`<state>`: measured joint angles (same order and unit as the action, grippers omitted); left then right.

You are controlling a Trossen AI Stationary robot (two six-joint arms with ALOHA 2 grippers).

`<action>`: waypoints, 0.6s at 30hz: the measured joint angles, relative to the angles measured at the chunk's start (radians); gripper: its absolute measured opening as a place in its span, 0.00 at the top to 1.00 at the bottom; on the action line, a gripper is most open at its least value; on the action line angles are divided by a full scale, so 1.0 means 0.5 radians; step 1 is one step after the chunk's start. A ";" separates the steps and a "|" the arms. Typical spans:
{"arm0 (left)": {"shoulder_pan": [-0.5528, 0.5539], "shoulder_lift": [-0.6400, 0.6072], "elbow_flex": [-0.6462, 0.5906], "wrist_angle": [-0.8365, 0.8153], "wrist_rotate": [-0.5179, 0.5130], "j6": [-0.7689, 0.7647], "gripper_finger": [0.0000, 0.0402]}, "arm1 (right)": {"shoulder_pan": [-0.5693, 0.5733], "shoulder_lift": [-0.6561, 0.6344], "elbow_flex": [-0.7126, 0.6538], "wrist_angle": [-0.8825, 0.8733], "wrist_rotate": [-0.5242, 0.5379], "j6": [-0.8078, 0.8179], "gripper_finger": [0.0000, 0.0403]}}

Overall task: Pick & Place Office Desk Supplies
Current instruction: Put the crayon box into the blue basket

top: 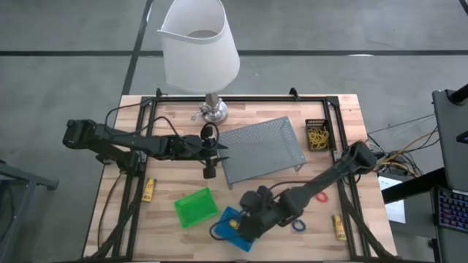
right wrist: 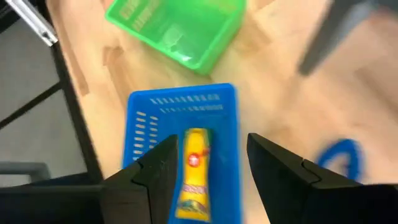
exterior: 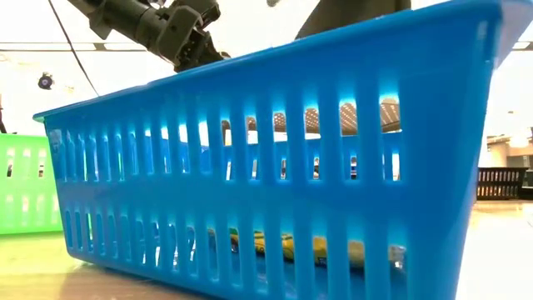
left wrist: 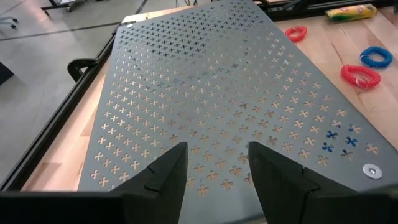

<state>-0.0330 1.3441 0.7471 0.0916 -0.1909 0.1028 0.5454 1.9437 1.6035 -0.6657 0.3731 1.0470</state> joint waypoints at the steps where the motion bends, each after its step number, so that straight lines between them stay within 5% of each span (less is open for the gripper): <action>1: 0.000 0.000 0.000 -0.007 0.000 0.000 0.57 | 0.010 -0.031 0.000 -0.058 0.025 0.002 0.54; 8: 0.000 0.000 0.000 -0.028 0.000 -0.001 0.57 | 0.131 -0.188 0.000 -0.519 0.302 0.591 0.54; 18: 0.000 0.000 0.000 -0.037 0.000 -0.001 0.57 | 0.435 -0.206 -0.001 -0.992 0.300 1.659 0.54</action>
<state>-0.0332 1.3441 0.7471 0.0731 -0.1909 0.1024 0.7629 1.8404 1.6032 -1.1616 0.5230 1.8765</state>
